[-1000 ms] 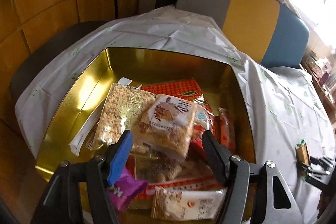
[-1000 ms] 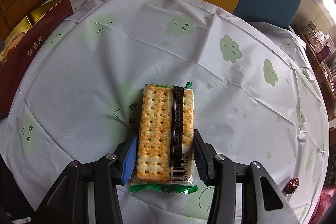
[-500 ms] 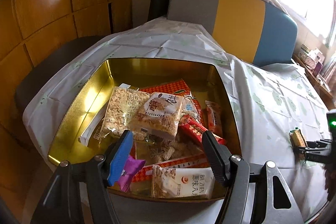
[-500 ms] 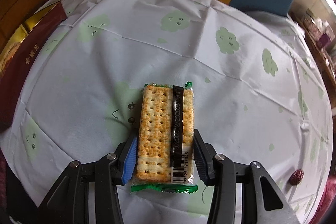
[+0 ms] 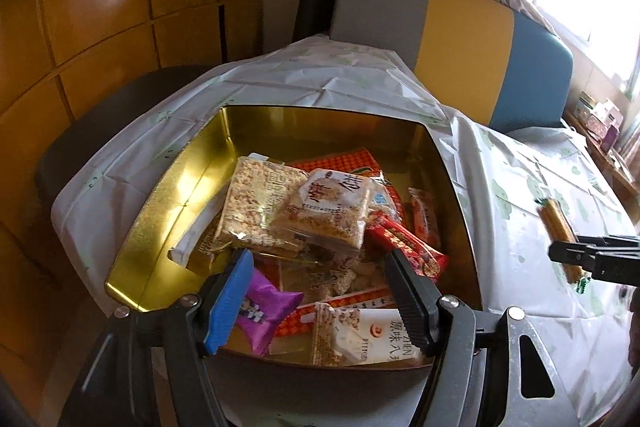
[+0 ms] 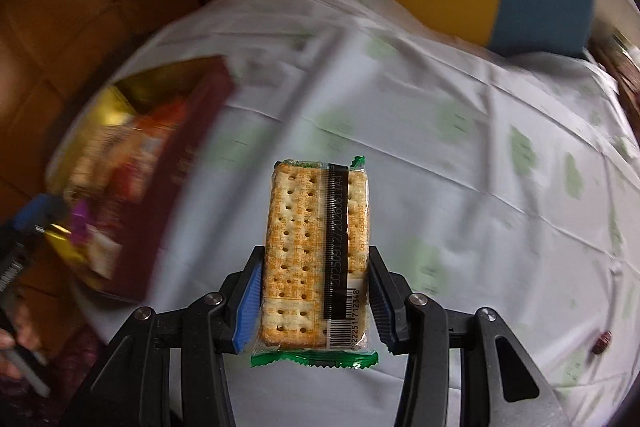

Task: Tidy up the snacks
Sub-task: 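Carry the saltine cracker pack into the gold box and open the right gripper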

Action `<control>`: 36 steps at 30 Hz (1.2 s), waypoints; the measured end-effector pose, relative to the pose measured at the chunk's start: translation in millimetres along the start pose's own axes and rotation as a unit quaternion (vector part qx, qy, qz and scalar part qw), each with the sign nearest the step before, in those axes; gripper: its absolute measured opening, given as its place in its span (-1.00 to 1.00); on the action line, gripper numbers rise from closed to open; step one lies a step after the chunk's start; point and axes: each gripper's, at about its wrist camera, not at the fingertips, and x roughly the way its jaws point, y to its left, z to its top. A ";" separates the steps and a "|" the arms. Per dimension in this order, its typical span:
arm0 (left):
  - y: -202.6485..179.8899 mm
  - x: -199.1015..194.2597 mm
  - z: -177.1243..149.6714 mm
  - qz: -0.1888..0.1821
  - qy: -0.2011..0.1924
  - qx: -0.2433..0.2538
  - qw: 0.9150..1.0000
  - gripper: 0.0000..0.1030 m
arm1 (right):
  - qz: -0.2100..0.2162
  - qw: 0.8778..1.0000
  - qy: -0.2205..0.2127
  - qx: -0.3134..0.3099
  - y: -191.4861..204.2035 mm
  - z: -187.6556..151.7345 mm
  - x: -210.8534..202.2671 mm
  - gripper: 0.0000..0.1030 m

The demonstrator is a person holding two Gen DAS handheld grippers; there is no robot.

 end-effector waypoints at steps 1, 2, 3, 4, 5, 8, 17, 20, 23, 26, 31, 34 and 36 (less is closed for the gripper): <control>1.7 -0.5 0.3 0.002 -0.002 0.000 1.000 0.34 | 0.010 1.000 -0.002 -0.004 9.9 4.6 0.0 -0.07; 3.1 -0.9 0.5 0.005 -0.003 -0.001 1.000 0.36 | 0.022 1.000 -0.005 -0.009 20.2 9.8 0.2 -0.07; 5.4 -1.2 0.7 0.006 -0.004 -0.003 1.000 0.37 | 0.033 0.999 -0.008 -0.014 33.2 14.1 1.2 -0.06; 7.8 -1.2 1.3 0.007 -0.004 -0.006 1.000 0.37 | 0.040 0.999 -0.011 -0.020 45.9 16.4 2.2 -0.06; 11.2 -1.7 1.9 0.009 -0.006 -0.010 1.000 0.37 | 0.046 0.999 -0.015 -0.025 56.4 20.9 2.3 -0.07; 19.2 -2.6 3.3 0.018 -0.011 -0.017 1.000 0.38 | 0.065 0.997 -0.026 -0.036 87.6 36.5 2.4 -0.06; 43.4 -1.6 5.9 0.045 -0.014 -0.041 0.998 0.40 | 0.087 0.995 -0.016 -0.035 153.5 77.7 44.1 -0.05; 45.8 -0.5 5.6 0.050 -0.013 -0.042 0.998 0.40 | 0.071 0.996 0.005 -0.052 165.0 75.5 63.8 -0.05; 45.4 -0.1 4.5 0.053 -0.014 -0.041 0.998 0.41 | 0.057 0.996 0.011 -0.064 167.9 69.3 74.6 -0.05; 43.6 0.9 3.8 0.055 -0.011 -0.038 0.998 0.44 | 0.058 0.996 0.002 -0.070 165.3 63.5 75.0 -0.02; 40.9 -2.1 3.3 0.056 -0.015 -0.034 0.998 0.45 | 0.067 0.996 -0.010 -0.056 158.3 59.2 67.3 -0.02; 38.8 -3.4 3.1 0.056 -0.017 -0.034 0.998 0.45 | 0.063 0.996 -0.032 -0.051 155.2 54.5 53.8 -0.02; 37.2 -5.6 2.9 0.055 -0.019 -0.034 0.998 0.45 | 0.055 0.996 -0.053 -0.043 152.2 49.4 41.4 -0.02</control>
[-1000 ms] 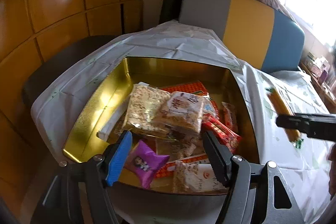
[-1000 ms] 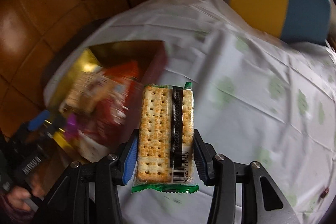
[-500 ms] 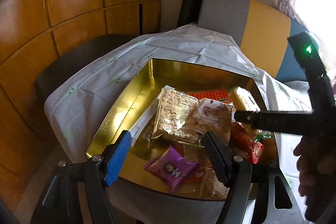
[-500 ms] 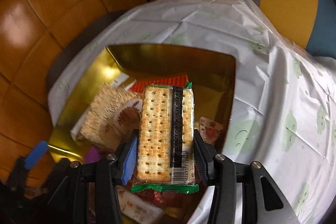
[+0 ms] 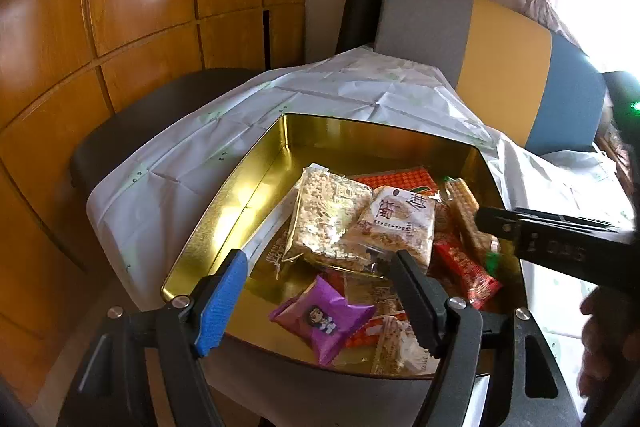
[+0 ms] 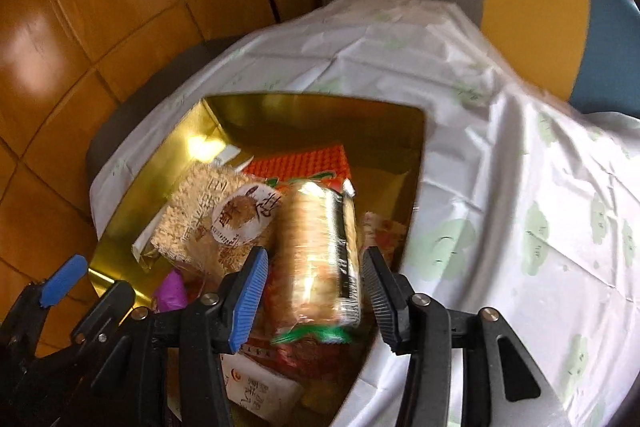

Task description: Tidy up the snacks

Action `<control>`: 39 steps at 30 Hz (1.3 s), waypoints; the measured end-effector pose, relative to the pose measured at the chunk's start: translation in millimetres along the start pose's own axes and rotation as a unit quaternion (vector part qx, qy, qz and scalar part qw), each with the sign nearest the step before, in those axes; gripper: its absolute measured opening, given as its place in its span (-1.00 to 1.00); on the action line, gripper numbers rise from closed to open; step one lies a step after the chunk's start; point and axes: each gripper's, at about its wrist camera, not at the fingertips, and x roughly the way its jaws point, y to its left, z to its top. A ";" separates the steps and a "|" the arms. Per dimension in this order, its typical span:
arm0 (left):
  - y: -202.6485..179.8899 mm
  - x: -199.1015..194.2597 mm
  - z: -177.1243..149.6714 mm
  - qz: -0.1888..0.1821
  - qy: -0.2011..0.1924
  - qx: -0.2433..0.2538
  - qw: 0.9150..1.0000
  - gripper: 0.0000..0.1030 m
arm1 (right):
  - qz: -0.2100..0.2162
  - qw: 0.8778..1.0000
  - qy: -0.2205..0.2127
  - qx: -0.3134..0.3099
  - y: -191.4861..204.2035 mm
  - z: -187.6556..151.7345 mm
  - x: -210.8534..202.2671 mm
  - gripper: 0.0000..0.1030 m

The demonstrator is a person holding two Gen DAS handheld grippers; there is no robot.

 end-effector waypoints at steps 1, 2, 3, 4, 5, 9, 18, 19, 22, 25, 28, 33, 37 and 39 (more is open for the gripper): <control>-0.6 -1.3 -0.1 -0.001 -0.002 0.000 1.000 0.45 | -0.006 1.000 -0.009 0.002 -0.8 -1.8 -6.0 -0.02; -1.8 -3.7 -0.7 -0.002 -0.005 0.001 1.000 0.45 | -0.013 1.000 -0.018 0.004 -1.4 -4.4 -12.2 -0.02; -2.9 -5.5 -1.1 -0.003 -0.006 0.003 1.000 0.45 | -0.024 0.999 -0.028 0.007 -2.1 -7.1 -18.7 -0.02; -3.9 -7.0 -1.4 -0.004 -0.008 0.004 1.000 0.45 | -0.035 0.999 -0.036 0.009 -2.6 -10.1 -23.6 -0.02; -4.8 -9.1 -2.1 -0.005 -0.010 0.005 1.000 0.45 | -0.043 0.998 -0.044 0.012 -3.4 -14.2 -29.1 -0.02; -10.4 -19.6 -7.3 -0.010 -0.020 0.012 1.000 0.58 | -0.082 0.994 -0.068 0.030 -7.8 -37.0 -48.0 -0.02; -29.9 -40.9 -20.7 -0.025 -0.037 0.038 0.998 0.66 | -0.127 0.987 -0.088 0.054 -10.1 -87.2 -69.6 -0.02; -32.3 -42.6 -21.8 -0.027 -0.037 0.041 0.998 0.66 | -0.131 0.986 -0.093 0.050 -8.5 -90.4 -72.6 -0.02; -38.2 -48.9 -25.3 -0.031 -0.043 0.047 0.997 0.66 | -0.140 0.984 -0.101 0.046 -4.7 -96.5 -78.1 -0.02; -40.7 -53.6 -27.0 -0.034 -0.046 0.050 0.997 0.67 | -0.149 0.982 -0.111 0.046 -2.8 -101.8 -82.4 -0.02; -41.5 -57.4 -27.7 -0.034 -0.049 0.052 0.997 0.67 | -0.150 0.981 -0.112 0.054 -5.0 -104.6 -84.2 -0.02; -40.2 -59.2 -27.8 -0.037 -0.051 0.049 0.997 0.67 | -0.152 0.980 -0.117 0.057 -6.0 -106.5 -88.5 -0.02; -38.2 -58.9 -27.2 -0.039 -0.052 0.046 0.997 0.68 | -0.152 0.980 -0.118 0.056 -4.5 -106.4 -88.6 -0.02; -37.3 -58.7 -26.8 -0.039 -0.053 0.044 0.997 0.68 | -0.151 0.980 -0.117 0.054 -3.8 -106.4 -87.8 -0.02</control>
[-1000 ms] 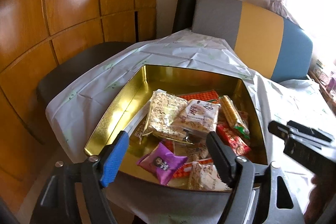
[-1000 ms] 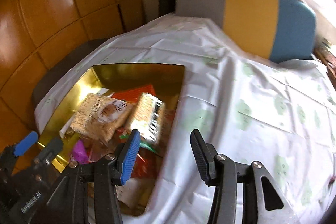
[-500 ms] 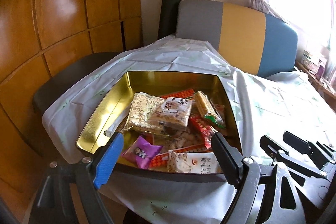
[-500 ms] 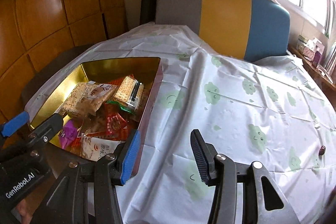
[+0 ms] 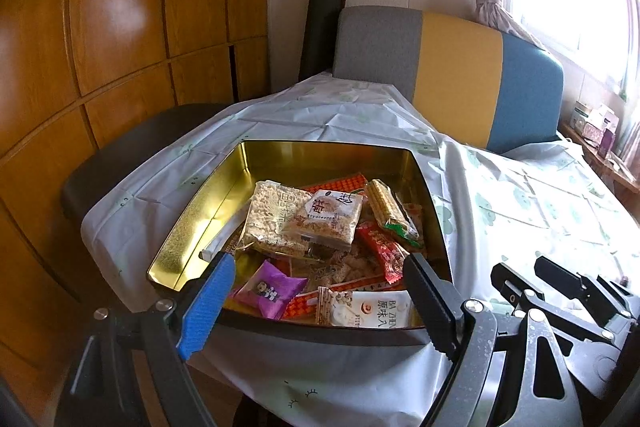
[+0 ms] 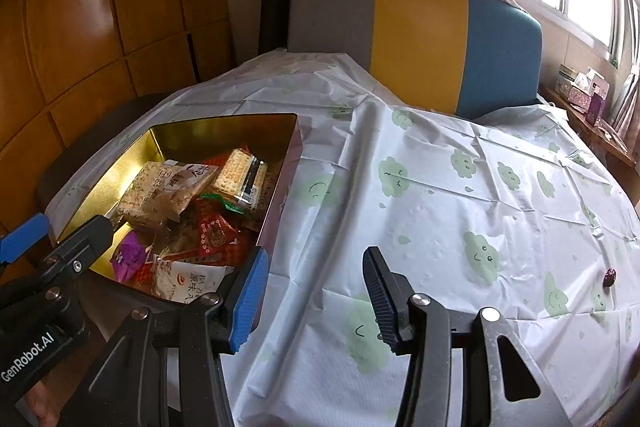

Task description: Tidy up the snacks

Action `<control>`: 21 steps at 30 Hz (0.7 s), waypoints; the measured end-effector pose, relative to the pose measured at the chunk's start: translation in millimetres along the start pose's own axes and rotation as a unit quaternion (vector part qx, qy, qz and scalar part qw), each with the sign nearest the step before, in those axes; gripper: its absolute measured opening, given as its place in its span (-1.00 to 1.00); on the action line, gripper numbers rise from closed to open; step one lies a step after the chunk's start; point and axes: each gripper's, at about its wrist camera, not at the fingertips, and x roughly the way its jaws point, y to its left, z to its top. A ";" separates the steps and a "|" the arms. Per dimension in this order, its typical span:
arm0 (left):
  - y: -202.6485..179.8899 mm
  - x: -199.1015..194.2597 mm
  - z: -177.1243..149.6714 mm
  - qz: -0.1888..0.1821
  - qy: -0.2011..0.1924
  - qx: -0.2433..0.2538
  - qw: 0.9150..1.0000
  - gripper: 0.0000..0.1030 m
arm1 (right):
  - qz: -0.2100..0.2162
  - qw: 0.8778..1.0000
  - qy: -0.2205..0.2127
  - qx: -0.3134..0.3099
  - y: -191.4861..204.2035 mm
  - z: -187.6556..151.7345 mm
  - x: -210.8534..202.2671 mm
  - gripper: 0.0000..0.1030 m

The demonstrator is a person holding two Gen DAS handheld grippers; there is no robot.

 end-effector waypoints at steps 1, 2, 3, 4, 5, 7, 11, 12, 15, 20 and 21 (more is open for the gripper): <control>0.4 -0.4 -0.1 0.000 0.000 0.000 1.000 0.68 | -0.001 1.000 0.000 -0.001 0.6 -0.3 0.1 -0.02; 1.1 0.3 0.2 0.000 0.001 -0.001 1.000 0.68 | -0.001 1.000 0.000 -0.002 1.3 -0.4 0.1 -0.02; 1.5 0.5 0.1 0.000 0.001 -0.001 1.000 0.68 | 0.000 1.000 0.000 -0.004 2.2 -0.8 0.3 -0.02; 1.7 0.3 0.2 0.000 0.001 -0.001 1.000 0.68 | 0.000 1.000 0.000 -0.004 2.7 -0.8 0.8 -0.02; 1.7 0.0 0.3 0.000 0.001 -0.001 1.000 0.68 | 0.000 1.000 0.000 -0.005 3.2 -1.0 1.2 -0.02; 1.9 -0.1 0.2 0.001 0.001 -0.002 1.000 0.68 | 0.001 1.000 0.001 -0.006 4.0 -1.5 1.7 -0.02; 2.6 -0.6 1.0 0.000 -0.001 -0.002 1.000 0.68 | 0.002 1.000 0.002 -0.010 5.2 -2.4 2.3 -0.02; 2.9 -0.7 1.3 0.001 -0.001 -0.002 1.000 0.68 | 0.001 1.000 0.002 -0.010 5.1 -2.8 2.2 -0.02; 3.5 -0.7 1.8 0.001 -0.001 -0.004 1.000 0.68 | 0.002 1.000 0.003 -0.012 6.2 -3.0 2.7 -0.02; 3.8 -0.8 2.0 0.001 -0.001 -0.004 1.000 0.68 | 0.003 1.000 0.003 -0.015 6.9 -3.3 3.0 -0.02; 4.0 -0.9 2.3 0.000 -0.001 -0.005 1.000 0.68 | 0.003 1.000 0.003 -0.015 6.6 -3.2 3.3 -0.02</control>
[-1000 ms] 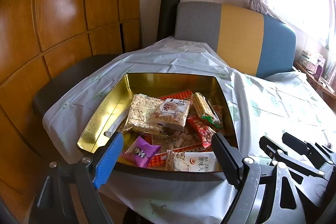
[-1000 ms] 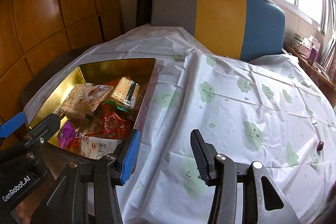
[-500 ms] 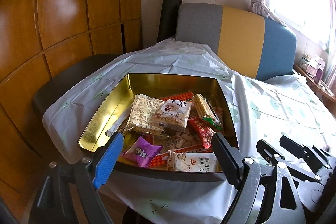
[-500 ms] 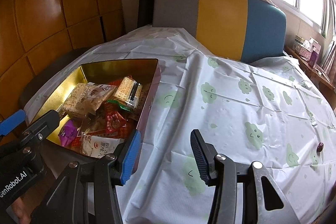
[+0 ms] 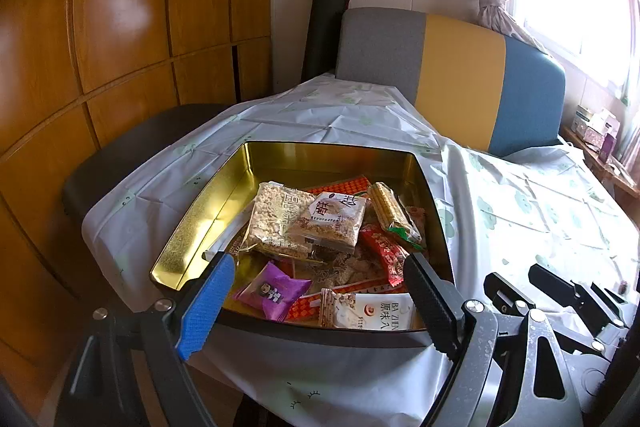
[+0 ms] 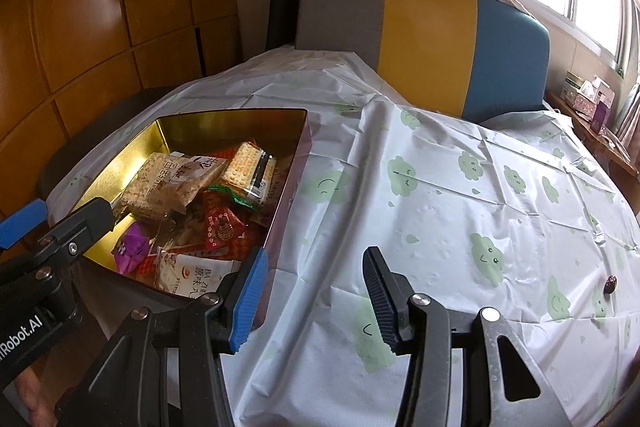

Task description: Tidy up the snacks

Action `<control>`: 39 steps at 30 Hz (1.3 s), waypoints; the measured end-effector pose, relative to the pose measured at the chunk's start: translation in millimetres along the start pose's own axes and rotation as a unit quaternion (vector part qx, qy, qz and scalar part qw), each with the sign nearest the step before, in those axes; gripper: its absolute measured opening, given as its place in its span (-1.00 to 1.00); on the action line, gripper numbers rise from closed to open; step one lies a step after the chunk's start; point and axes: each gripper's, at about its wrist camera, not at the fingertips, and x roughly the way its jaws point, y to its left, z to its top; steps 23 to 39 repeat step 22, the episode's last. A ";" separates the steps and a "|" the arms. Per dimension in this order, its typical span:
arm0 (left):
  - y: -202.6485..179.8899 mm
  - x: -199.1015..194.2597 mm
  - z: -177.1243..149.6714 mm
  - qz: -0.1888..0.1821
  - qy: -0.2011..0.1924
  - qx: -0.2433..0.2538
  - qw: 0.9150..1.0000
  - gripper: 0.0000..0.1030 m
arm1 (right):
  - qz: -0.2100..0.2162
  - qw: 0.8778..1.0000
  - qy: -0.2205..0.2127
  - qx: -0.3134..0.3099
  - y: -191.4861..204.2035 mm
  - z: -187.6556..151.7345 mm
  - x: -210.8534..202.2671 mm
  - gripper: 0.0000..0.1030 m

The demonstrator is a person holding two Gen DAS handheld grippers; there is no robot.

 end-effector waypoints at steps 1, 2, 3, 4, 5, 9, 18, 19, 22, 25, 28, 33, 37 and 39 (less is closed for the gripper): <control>0.3 -0.5 0.1 0.000 0.000 -0.001 1.000 0.68 | 0.000 1.000 0.000 0.000 0.0 0.1 0.3 -0.02; 0.5 -0.7 0.2 0.000 -0.001 -0.001 1.000 0.68 | 0.000 1.000 0.001 0.000 0.0 0.1 0.5 -0.02; 0.4 -1.0 0.3 0.000 -0.002 0.000 1.000 0.68 | 0.000 1.000 0.001 0.000 0.2 0.1 0.7 -0.02; 0.1 -1.0 0.4 0.001 -0.001 0.000 1.000 0.68 | 0.000 1.000 0.001 -0.001 0.4 0.0 0.8 -0.02; 0.2 -1.1 0.3 0.000 -0.001 -0.001 1.000 0.68 | 0.000 1.000 0.001 -0.001 0.5 0.0 0.9 -0.02; 0.0 -0.3 0.1 -0.001 0.003 -0.002 1.000 0.69 | 0.001 1.000 0.003 -0.002 1.2 -0.7 1.7 -0.02; -4.0 -2.1 -2.0 -0.009 -0.005 0.005 1.000 0.65 | 0.001 1.000 0.009 -0.004 0.1 -5.3 6.0 -0.02; -5.1 -1.6 -1.6 -0.009 -0.005 0.007 1.000 0.61 | 0.001 1.000 0.010 -0.004 -0.4 -5.9 6.7 -0.02; -4.2 -0.1 -0.8 -0.009 -0.003 0.006 1.000 0.62 | 0.005 1.000 0.014 -0.001 -5.3 -6.0 9.2 -0.02; -4.2 -0.1 -0.8 -0.009 -0.003 0.006 1.000 0.62 | 0.005 1.000 0.014 -0.001 -5.3 -6.0 9.2 -0.02; -4.2 -0.1 -0.8 -0.009 -0.003 0.006 1.000 0.62 | 0.005 1.000 0.014 -0.001 -5.3 -6.0 9.2 -0.02; -4.2 -0.1 -0.8 -0.009 -0.003 0.006 1.000 0.62 | 0.005 1.000 0.014 -0.001 -5.3 -6.0 9.2 -0.02; -4.2 -0.1 -0.8 -0.009 -0.003 0.006 1.000 0.62 | 0.005 1.000 0.014 -0.001 -5.3 -6.0 9.2 -0.02; -4.2 -0.1 -0.8 -0.009 -0.003 0.006 1.000 0.62 | 0.005 1.000 0.014 -0.001 -5.3 -6.0 9.2 -0.02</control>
